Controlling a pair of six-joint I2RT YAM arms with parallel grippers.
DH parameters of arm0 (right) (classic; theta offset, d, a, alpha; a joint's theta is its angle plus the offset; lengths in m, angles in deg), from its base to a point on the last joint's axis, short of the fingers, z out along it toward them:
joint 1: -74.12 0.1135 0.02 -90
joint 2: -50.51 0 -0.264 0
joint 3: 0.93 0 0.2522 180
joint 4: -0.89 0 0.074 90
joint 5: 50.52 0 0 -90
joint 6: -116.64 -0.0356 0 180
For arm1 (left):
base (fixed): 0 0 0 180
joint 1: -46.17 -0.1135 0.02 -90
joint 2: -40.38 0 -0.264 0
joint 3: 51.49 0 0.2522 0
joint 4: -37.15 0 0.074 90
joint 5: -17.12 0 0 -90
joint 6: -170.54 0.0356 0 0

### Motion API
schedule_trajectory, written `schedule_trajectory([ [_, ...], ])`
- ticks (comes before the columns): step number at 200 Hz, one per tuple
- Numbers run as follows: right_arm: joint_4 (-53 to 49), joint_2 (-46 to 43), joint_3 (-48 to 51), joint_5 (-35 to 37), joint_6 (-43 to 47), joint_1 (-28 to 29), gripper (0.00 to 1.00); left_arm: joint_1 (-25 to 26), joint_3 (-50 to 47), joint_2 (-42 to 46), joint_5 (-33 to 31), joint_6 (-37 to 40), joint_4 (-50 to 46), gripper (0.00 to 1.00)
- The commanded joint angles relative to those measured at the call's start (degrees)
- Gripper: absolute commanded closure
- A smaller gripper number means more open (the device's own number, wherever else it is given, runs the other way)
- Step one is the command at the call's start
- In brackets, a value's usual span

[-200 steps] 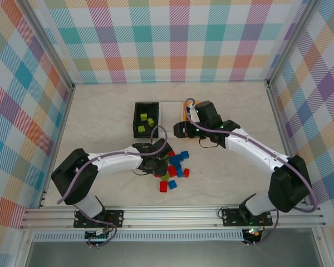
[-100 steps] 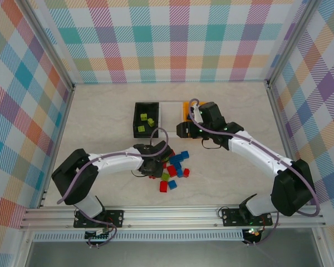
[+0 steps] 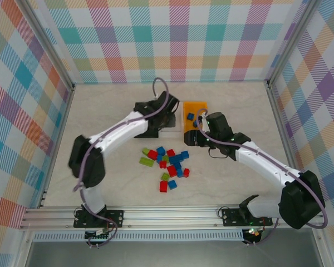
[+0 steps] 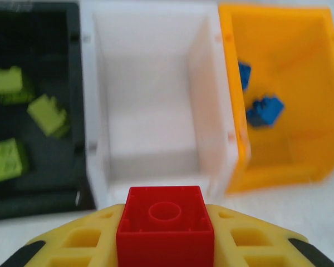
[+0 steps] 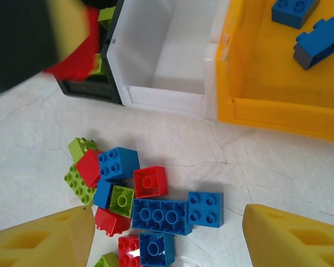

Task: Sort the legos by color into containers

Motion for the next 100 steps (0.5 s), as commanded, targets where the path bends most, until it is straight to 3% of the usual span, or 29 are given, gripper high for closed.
schedule_trajectory([
  [1, 0.34, -2.99, 1.33, -0.44, -1.13, -0.38, 0.28, -1.30, 8.02, -8.42, -3.06, 2.26, -5.83, 0.68],
  [40, -0.32, -5.35, 2.92, -1.13, -1.29, -0.47, 0.27, -2.19, 19.62, -17.50, -4.09, 1.75, -9.78, 0.61],
  [82, -0.83, -6.64, 3.44, -3.42, -1.30, -0.65, 0.21, -2.24, 22.10, -19.10, -2.14, 1.15, -10.42, 0.28],
  [100, -1.10, -6.77, 3.42, -5.29, -0.91, -0.66, 0.22, -2.16, 21.89, -17.35, -0.72, 0.33, -10.06, 0.21],
])
